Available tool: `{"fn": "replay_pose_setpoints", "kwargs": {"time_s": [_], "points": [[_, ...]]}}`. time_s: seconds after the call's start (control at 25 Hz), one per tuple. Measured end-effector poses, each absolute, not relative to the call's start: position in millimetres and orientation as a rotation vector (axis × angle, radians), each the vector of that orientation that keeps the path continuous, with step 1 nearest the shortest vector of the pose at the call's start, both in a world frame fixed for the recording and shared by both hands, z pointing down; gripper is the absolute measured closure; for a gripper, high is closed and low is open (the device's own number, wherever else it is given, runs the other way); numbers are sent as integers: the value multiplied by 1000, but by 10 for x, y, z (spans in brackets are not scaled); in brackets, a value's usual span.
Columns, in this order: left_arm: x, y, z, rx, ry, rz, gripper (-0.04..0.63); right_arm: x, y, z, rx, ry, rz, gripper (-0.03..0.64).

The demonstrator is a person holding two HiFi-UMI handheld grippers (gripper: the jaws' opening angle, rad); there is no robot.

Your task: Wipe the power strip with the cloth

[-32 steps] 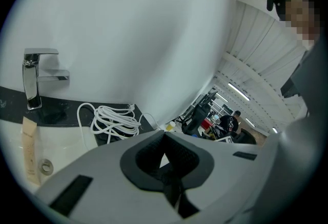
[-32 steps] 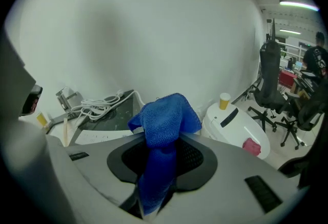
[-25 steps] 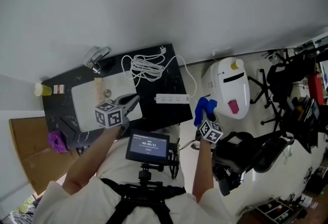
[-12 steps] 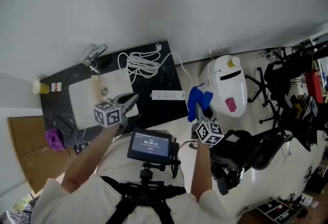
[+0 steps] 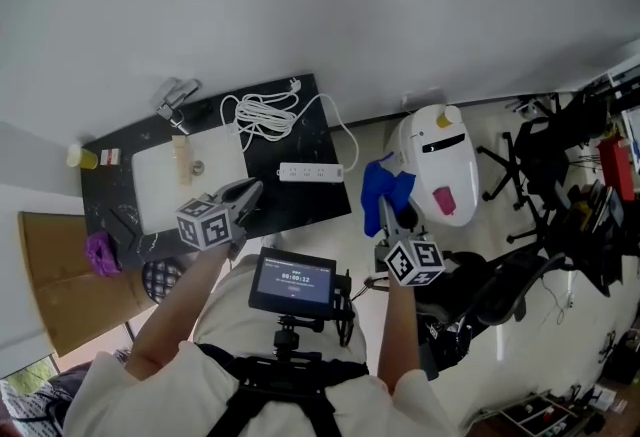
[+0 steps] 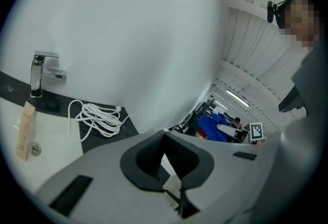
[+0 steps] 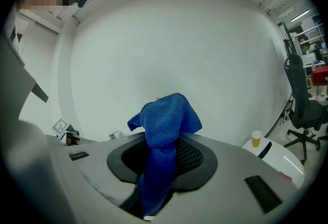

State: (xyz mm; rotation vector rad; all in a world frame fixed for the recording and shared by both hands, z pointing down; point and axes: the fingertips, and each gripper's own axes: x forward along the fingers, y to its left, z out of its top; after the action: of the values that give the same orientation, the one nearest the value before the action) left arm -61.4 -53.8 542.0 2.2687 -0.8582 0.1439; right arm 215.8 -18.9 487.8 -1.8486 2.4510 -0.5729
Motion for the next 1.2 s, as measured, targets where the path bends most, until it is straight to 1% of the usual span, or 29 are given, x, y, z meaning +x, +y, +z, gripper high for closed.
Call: {"fn": "replay_pose_setpoints", "kwargs": {"time_s": [0.28,0.6,0.96,1.2], "points": [[-235,200,5197,2311,-884,102,586,2518,617,4653,-1790,2459,-540,509],[100,1083,5293,2288,-932,121,586,2863,1439,4525,-1723,2506,-503,509],[325,1877,5491,2269,-982,123,586,3031,2043,4760,-1635,2574,-524,509],[374,2118,5294,2308,-1009,69,586,3108,2190,4890,-1613,2591,-551,509]]}}
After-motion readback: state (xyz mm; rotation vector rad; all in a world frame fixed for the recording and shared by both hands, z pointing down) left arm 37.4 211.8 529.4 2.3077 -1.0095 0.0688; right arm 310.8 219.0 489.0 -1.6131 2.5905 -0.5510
